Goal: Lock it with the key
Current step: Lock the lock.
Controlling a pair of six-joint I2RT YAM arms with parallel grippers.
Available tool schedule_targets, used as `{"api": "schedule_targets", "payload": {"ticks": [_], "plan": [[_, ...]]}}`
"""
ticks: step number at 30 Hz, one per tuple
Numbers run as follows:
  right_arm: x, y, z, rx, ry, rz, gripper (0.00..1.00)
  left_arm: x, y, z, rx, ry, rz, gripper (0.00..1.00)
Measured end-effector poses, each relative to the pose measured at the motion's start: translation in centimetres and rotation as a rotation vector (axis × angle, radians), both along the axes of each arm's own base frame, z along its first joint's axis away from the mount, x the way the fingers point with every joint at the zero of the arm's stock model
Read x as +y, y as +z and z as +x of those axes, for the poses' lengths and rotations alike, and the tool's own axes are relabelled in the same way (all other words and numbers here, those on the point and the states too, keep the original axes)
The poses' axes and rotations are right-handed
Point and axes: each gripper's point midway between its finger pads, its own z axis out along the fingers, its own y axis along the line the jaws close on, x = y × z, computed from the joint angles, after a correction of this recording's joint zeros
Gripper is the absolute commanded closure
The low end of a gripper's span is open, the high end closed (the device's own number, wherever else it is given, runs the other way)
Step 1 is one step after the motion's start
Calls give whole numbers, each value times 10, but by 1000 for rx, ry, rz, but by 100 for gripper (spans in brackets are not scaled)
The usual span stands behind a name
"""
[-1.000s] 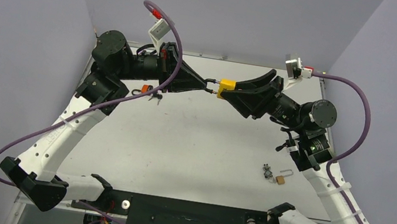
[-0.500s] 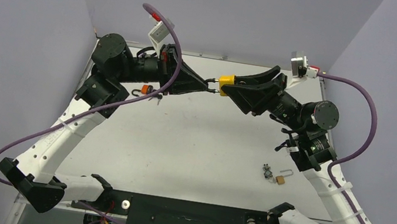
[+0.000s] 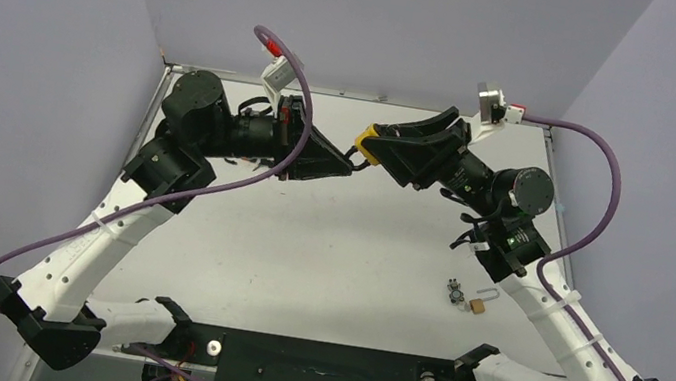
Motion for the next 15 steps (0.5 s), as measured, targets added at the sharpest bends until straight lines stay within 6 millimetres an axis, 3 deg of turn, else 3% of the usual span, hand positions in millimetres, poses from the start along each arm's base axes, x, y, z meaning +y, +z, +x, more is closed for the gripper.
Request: {"api": "schedule_targets", "payload": {"ticks": [8, 15], "plan": [[1, -12, 16, 31, -111, -19, 100, 3, -9, 18, 141, 75, -31, 100], [-3, -8, 21, 23, -188, -4, 100, 1, -1, 25, 184, 88, -101, 100]]}}
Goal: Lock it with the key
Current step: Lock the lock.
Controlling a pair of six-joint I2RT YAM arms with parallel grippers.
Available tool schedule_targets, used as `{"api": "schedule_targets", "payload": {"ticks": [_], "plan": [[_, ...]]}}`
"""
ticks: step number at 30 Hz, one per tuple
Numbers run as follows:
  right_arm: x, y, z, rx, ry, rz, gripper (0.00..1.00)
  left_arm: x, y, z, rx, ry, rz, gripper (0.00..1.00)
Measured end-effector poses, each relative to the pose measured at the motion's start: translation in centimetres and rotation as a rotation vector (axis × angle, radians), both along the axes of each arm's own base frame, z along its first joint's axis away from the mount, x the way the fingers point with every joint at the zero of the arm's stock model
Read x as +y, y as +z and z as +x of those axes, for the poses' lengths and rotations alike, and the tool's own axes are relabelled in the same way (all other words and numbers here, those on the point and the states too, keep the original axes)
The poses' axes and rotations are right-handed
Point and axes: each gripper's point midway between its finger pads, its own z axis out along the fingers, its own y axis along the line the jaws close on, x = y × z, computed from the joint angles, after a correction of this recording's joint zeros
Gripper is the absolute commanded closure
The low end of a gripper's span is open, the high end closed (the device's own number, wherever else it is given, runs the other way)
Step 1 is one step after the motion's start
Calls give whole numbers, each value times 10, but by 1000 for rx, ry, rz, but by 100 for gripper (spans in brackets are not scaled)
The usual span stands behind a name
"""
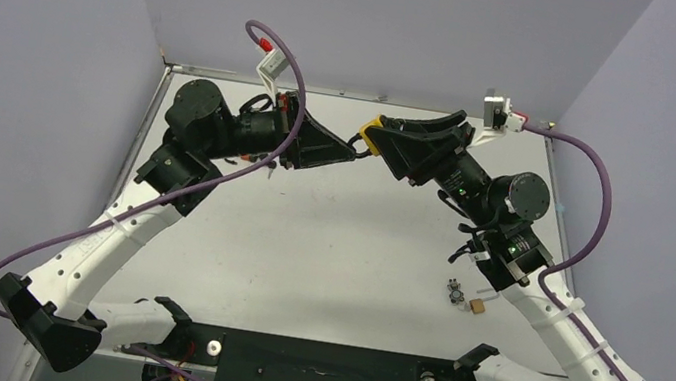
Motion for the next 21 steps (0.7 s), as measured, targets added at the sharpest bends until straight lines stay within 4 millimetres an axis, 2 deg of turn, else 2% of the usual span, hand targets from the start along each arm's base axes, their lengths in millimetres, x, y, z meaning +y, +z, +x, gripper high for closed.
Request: {"api": "schedule_targets", "payload": {"ticks": [8, 21], "plan": [[-2, 0, 6, 8, -46, 18, 100, -2, 5, 5, 16, 10, -68, 100], [-3, 11, 4, -20, -90, 56, 100, -2, 23, 6, -6, 12, -136, 100]]}}
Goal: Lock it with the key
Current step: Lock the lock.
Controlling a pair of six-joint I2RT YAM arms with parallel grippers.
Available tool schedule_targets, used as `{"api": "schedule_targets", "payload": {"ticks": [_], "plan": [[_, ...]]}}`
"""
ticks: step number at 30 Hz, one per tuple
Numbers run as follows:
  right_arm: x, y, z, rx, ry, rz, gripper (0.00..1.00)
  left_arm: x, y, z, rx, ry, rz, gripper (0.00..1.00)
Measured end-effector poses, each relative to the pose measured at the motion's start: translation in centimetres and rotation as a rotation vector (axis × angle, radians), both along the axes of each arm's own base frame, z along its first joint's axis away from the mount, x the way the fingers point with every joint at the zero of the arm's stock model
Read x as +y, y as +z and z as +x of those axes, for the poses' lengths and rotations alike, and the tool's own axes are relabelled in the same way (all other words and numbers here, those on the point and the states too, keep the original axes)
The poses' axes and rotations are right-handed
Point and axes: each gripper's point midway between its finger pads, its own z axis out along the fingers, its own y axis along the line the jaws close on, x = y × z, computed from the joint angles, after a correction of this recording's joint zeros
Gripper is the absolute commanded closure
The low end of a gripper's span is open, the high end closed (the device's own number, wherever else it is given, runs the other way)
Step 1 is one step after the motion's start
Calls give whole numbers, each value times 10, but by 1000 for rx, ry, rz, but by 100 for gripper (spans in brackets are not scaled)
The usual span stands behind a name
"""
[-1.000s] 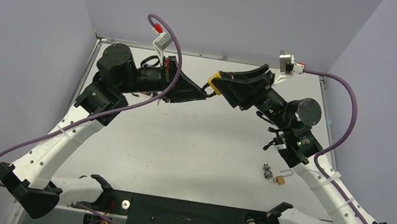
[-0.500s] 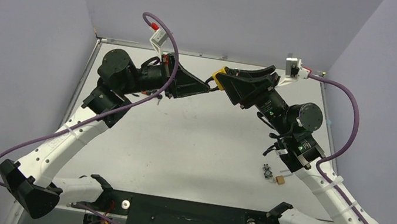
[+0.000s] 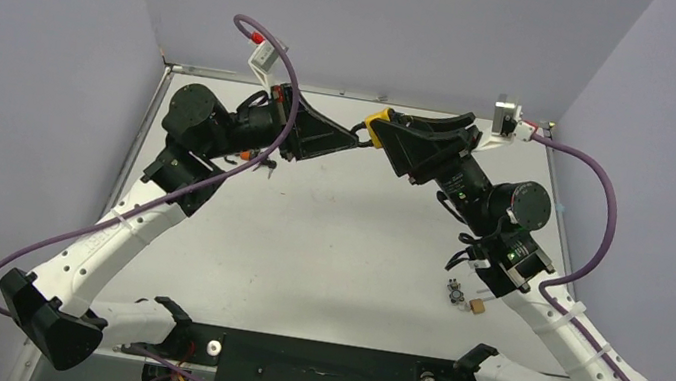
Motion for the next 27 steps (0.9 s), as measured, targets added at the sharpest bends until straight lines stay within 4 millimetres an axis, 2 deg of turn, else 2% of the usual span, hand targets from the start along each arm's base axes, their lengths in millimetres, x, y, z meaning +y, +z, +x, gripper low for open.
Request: {"api": "schedule_targets", "payload": {"ticks": [14, 27], "plan": [[0, 2, 4, -23, -48, 1, 100, -3, 2, 5, 16, 19, -19, 100], [-8, 21, 9, -71, -105, 75, 100, -11, 26, 9, -7, 3, -88, 100]]}}
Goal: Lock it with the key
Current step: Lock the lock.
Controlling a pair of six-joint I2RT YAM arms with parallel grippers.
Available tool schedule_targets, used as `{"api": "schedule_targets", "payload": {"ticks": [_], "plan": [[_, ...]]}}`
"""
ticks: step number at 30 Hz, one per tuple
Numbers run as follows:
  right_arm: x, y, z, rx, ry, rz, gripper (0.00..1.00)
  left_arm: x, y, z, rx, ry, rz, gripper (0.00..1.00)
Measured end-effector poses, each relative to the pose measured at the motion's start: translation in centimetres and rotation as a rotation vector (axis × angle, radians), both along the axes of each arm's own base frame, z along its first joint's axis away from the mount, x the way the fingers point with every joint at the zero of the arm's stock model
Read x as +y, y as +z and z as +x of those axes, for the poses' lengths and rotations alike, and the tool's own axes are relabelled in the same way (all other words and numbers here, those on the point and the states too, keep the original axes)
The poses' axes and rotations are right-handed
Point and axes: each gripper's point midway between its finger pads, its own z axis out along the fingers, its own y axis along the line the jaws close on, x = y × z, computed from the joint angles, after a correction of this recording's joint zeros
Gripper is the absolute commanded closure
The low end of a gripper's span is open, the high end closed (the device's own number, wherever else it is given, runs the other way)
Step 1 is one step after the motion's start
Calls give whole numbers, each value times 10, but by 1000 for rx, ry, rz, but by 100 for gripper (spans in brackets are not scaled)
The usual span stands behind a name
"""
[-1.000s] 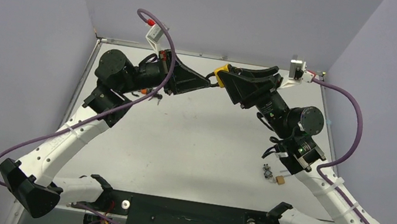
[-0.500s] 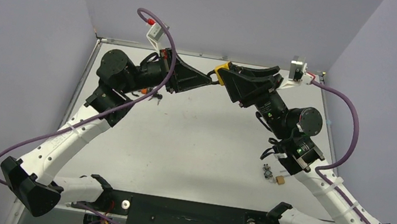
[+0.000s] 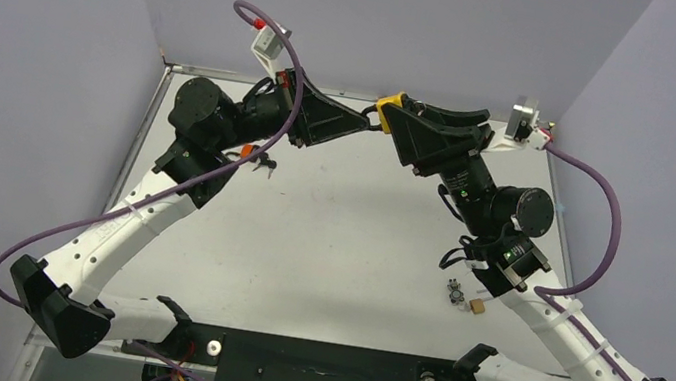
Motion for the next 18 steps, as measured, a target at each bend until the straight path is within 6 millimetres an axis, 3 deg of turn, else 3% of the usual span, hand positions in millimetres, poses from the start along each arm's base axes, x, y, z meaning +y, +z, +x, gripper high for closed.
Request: {"api": "schedule_targets", "payload": {"ticks": [18], "plan": [[-6, 19, -6, -60, 0, 89, 100, -11, 24, -12, -37, -30, -35, 100]]}}
